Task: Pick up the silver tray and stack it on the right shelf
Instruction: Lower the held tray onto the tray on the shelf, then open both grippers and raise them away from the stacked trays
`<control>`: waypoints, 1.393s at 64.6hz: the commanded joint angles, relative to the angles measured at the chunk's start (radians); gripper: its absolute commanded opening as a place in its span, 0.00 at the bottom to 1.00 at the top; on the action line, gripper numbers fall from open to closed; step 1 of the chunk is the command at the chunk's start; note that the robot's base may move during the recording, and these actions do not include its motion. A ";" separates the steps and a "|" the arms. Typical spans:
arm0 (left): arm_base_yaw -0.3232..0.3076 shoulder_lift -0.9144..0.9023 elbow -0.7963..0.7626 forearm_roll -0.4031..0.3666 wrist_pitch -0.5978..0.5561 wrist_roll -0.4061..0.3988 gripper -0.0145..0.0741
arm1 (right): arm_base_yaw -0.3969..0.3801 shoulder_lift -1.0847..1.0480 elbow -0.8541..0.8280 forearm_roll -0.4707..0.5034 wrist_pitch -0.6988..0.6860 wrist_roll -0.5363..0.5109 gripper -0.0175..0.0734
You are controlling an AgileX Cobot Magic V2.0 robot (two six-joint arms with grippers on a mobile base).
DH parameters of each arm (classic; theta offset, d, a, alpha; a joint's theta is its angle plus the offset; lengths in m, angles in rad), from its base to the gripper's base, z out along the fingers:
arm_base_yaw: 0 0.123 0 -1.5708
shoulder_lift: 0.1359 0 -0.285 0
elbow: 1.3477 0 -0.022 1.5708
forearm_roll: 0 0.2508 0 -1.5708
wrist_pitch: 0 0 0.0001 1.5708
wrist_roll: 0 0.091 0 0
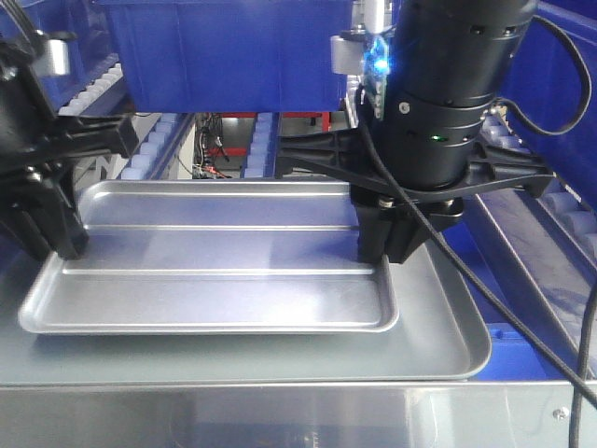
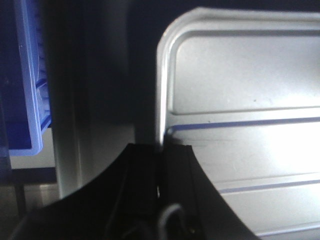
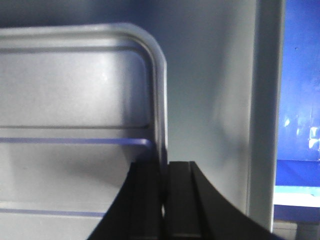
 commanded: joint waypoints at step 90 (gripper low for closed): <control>-0.011 0.011 -0.039 -0.066 -0.123 0.012 0.61 | -0.005 -0.035 -0.043 -0.006 -0.044 0.000 0.73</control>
